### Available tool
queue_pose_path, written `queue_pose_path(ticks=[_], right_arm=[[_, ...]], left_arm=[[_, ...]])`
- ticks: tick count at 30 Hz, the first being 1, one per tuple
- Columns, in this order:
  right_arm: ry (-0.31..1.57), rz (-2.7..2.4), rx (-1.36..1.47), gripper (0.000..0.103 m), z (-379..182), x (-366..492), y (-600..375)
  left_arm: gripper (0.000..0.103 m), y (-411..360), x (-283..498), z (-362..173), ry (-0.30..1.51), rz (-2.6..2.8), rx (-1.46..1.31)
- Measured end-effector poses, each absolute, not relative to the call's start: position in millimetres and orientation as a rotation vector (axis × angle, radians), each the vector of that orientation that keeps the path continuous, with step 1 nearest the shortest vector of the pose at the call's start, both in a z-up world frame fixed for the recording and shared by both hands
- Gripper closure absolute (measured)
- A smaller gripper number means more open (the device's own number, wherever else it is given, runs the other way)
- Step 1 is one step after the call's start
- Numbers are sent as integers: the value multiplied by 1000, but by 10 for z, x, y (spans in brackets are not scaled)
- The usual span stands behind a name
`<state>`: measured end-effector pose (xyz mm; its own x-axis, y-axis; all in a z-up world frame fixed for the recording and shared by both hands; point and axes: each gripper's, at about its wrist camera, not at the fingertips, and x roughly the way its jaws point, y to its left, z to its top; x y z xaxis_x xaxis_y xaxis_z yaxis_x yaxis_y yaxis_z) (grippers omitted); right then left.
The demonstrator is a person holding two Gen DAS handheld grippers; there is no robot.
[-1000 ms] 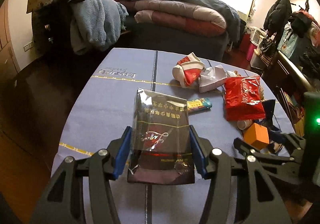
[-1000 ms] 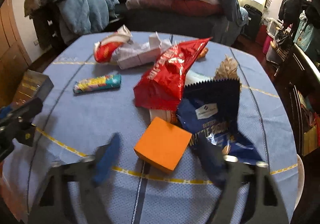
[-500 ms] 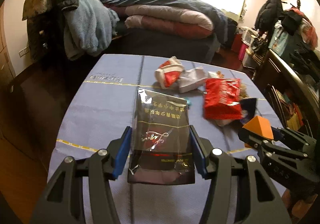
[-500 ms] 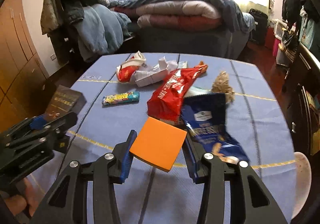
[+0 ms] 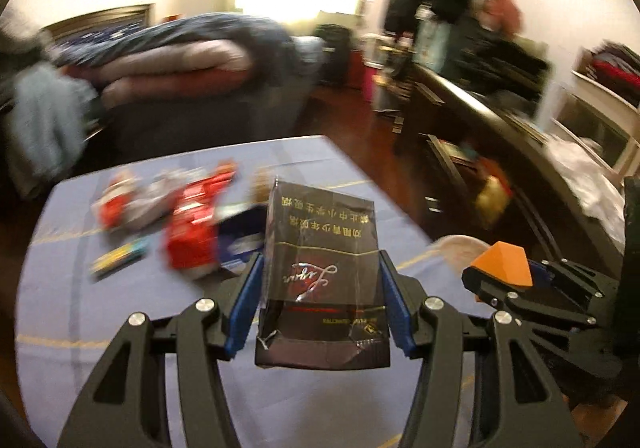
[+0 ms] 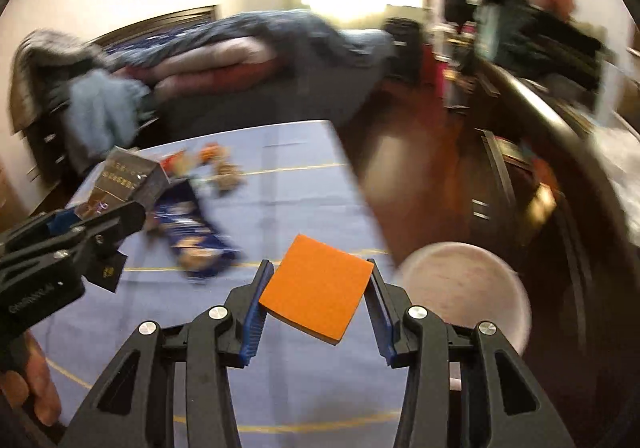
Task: Collect trash
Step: 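Carry both items to the white bin and open both tools over it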
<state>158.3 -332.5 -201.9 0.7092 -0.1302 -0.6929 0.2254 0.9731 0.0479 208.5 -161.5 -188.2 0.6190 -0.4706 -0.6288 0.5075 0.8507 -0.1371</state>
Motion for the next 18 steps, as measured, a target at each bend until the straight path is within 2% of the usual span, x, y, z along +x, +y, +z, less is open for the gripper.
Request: queue_pose_path(ticks=[9, 14, 18], right_arm=[[793, -380, 228, 57, -2261, 1291, -4400], [823, -405, 290, 65, -2489, 1255, -4778], [852, -428, 316, 65, -2620, 1278, -4932]], left_arm=[[46, -3096, 2112, -1961, 756, -852, 145], [46, -3782, 2208, -2206, 827, -956, 177], [45, -4136, 2273, -2453, 893, -990, 211]])
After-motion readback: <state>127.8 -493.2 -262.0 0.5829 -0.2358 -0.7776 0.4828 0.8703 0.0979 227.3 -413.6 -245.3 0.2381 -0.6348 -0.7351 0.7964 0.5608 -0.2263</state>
